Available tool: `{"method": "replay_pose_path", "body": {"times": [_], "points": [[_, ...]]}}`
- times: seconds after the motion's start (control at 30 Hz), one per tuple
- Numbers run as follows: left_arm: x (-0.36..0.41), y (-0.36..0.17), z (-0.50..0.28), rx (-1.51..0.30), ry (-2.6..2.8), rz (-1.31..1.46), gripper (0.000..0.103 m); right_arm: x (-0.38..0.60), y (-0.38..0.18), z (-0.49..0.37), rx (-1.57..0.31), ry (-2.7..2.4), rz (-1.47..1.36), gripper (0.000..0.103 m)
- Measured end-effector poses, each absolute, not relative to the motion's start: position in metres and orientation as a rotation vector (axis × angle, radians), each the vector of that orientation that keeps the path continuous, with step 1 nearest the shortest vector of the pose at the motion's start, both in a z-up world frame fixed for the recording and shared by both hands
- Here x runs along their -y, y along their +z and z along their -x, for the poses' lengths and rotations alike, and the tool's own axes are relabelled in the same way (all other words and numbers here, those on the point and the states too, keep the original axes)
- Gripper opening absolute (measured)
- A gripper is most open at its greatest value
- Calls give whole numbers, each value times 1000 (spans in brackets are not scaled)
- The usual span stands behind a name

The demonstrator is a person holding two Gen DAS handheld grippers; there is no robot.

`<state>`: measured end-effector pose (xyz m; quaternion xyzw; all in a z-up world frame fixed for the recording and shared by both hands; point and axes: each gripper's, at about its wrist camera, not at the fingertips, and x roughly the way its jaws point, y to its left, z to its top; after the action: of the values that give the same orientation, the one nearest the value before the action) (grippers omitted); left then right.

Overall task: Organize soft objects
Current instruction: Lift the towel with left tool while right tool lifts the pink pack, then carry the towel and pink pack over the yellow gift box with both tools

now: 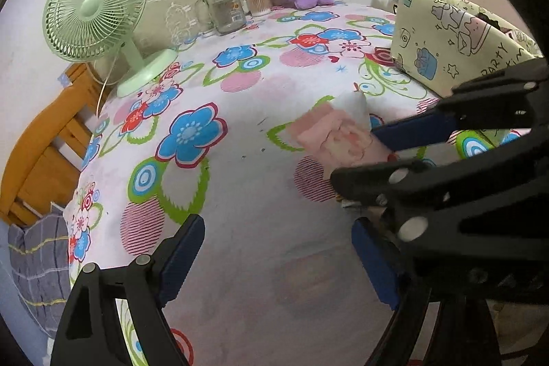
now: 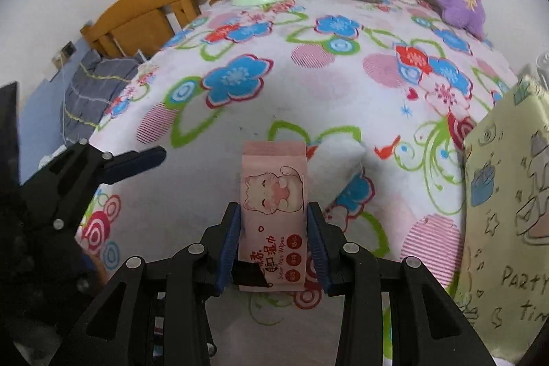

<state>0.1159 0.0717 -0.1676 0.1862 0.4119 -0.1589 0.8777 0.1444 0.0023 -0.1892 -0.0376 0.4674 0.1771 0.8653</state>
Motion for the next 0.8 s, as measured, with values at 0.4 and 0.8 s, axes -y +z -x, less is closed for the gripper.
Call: {"method": "replay_pose_path", "body": {"times": [0.4,0.8], "points": [[-39,-168,-124,-815,-418,-389,77,23,-186,-136,-977,232,130,41],[-27,-167,-131,-827,-519,-376,11,34,-190,-146,-988,203,82,41]]}}
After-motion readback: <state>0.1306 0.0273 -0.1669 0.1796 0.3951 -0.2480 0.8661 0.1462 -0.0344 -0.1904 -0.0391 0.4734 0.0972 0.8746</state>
